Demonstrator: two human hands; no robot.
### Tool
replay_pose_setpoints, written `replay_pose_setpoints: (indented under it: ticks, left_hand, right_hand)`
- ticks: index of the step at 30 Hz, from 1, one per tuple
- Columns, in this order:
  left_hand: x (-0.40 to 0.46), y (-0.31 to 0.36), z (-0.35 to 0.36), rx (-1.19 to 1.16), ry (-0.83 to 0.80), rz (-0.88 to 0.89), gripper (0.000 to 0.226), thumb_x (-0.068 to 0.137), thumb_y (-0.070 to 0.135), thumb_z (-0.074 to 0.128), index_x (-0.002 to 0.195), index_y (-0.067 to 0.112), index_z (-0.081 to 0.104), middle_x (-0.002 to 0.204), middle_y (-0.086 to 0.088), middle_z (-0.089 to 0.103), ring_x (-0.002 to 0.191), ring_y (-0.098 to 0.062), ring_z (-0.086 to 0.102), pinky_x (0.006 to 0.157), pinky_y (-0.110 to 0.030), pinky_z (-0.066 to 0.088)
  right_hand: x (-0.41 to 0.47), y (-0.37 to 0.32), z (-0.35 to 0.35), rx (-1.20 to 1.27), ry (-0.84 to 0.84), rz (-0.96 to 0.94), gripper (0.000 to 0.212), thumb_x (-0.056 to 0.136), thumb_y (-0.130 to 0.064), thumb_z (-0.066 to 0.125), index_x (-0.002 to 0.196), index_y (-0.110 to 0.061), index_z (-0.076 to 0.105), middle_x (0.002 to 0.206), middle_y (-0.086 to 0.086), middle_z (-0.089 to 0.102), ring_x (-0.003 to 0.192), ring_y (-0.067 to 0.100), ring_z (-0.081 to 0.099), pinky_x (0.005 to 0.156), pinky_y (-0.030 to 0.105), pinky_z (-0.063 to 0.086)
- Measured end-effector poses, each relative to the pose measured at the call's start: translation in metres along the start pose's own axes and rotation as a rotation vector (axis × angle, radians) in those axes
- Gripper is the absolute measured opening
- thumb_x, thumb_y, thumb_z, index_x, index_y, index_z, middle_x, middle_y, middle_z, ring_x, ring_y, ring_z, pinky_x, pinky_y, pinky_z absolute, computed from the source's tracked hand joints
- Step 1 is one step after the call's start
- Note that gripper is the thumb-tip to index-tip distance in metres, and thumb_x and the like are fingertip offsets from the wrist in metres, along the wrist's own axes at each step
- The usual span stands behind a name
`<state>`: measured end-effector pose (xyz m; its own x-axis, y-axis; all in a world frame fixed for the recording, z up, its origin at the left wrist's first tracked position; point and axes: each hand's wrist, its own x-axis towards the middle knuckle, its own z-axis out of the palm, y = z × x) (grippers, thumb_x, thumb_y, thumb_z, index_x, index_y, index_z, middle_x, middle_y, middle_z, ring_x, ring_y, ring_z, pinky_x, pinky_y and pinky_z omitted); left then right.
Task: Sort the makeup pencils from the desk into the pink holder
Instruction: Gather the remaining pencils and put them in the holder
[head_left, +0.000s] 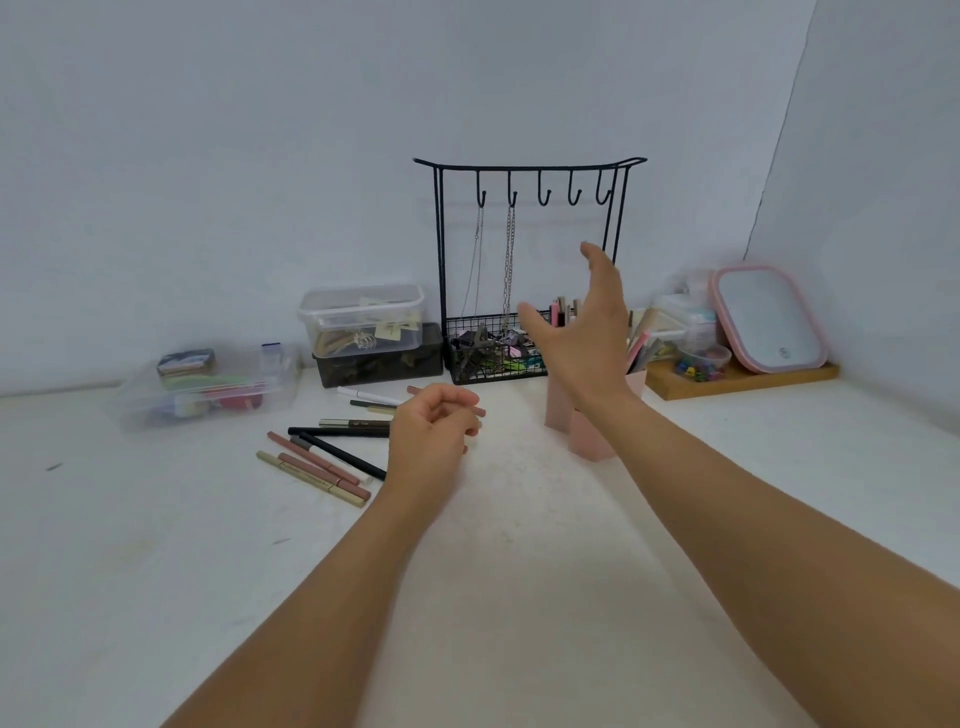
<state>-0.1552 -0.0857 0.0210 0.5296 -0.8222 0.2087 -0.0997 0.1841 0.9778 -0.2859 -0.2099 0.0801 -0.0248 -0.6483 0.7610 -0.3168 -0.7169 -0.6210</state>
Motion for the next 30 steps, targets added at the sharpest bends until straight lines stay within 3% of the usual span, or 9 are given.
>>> replay_pose_setpoints:
  ticks: [3,6,9,14,16,18,21,25,30]
  left_hand:
    - [0.003,0.015,-0.012,-0.027,0.118,0.022,0.021,0.089,0.0,0.062,0.09,0.017,0.074,0.067,0.011,0.072,0.065,-0.003,0.066,0.058,-0.019,0.054]
    - [0.018,0.031,-0.03,-0.012,0.161,-0.062,0.013,0.092,0.014,0.066,0.085,0.02,0.075,0.062,0.009,0.07,0.062,-0.006,0.066,0.058,-0.023,0.055]
    - [0.033,0.041,-0.058,0.159,0.167,-0.12,0.011,0.093,0.021,0.066,0.086,0.021,0.074,0.066,0.006,0.073,0.067,-0.012,0.069,0.063,-0.028,0.056]
    - [0.03,0.025,-0.122,0.53,0.232,-0.049,0.011,0.09,0.024,0.063,0.084,0.021,0.072,0.084,-0.002,0.075,0.083,-0.022,0.071,0.08,-0.038,0.057]
    - [0.022,0.011,-0.14,0.583,0.261,-0.061,0.009,0.088,0.023,0.064,0.085,0.023,0.072,0.087,-0.001,0.075,0.085,-0.021,0.07,0.078,-0.036,0.056]
    - [0.016,-0.003,-0.152,0.68,0.23,-0.026,0.007,0.087,0.021,0.066,0.085,0.028,0.069,0.087,0.002,0.072,0.082,-0.013,0.066,0.067,-0.028,0.048]
    - [0.016,-0.015,-0.154,0.876,0.106,0.043,0.009,0.086,0.019,0.069,0.092,0.025,0.067,0.092,0.006,0.063,0.084,-0.012,0.06,0.065,-0.024,0.038]
    - [0.017,-0.02,-0.143,1.002,0.019,0.115,0.017,0.092,0.024,0.066,0.109,0.022,0.068,0.101,0.002,0.053,0.086,-0.013,0.052,0.074,-0.026,0.035]
    - [0.013,-0.022,-0.13,0.991,0.003,0.194,0.022,0.092,0.035,0.07,0.109,0.02,0.071,0.099,0.002,0.056,0.092,-0.016,0.056,0.078,-0.026,0.038]
  right_hand:
    - [-0.013,-0.029,0.008,0.119,0.005,-0.071,0.054,0.085,-0.031,0.067,0.136,-0.025,0.049,0.134,-0.013,0.052,0.122,-0.007,0.046,0.096,0.001,0.035]
    - [-0.033,-0.037,0.033,0.107,-0.414,-0.095,0.037,0.087,-0.028,0.067,0.124,-0.024,0.064,0.121,-0.015,0.063,0.112,-0.006,0.055,0.099,0.011,0.044]
    - [-0.056,-0.016,0.06,-0.045,-0.742,0.012,0.047,0.091,-0.033,0.069,0.135,-0.022,0.058,0.139,-0.003,0.056,0.128,0.012,0.05,0.104,0.022,0.036]
    - [-0.07,0.021,0.079,-0.313,-0.817,0.11,0.054,0.095,-0.04,0.055,0.147,-0.031,0.045,0.153,0.007,0.043,0.143,0.03,0.033,0.117,0.045,0.029]
    - [-0.067,0.025,0.083,-0.304,-0.851,0.101,0.053,0.095,-0.04,0.05,0.147,-0.037,0.043,0.145,0.007,0.049,0.136,0.03,0.04,0.111,0.044,0.036]
    - [-0.068,0.027,0.086,-0.313,-0.938,0.011,0.05,0.097,-0.039,0.046,0.147,-0.046,0.04,0.134,0.001,0.055,0.122,0.024,0.05,0.094,0.037,0.044]
    - [-0.071,0.029,0.088,-0.286,-0.969,-0.029,0.039,0.101,-0.039,0.047,0.14,-0.039,0.052,0.126,-0.005,0.062,0.112,0.019,0.057,0.079,0.032,0.042]
    - [-0.074,0.027,0.088,-0.251,-0.905,-0.038,0.031,0.101,-0.033,0.052,0.13,-0.037,0.063,0.13,-0.01,0.065,0.11,0.016,0.059,0.084,0.032,0.047]
    - [-0.075,0.02,0.082,-0.208,-0.913,-0.028,0.031,0.1,-0.026,0.054,0.126,-0.036,0.067,0.13,-0.009,0.066,0.108,0.017,0.061,0.091,0.032,0.05]
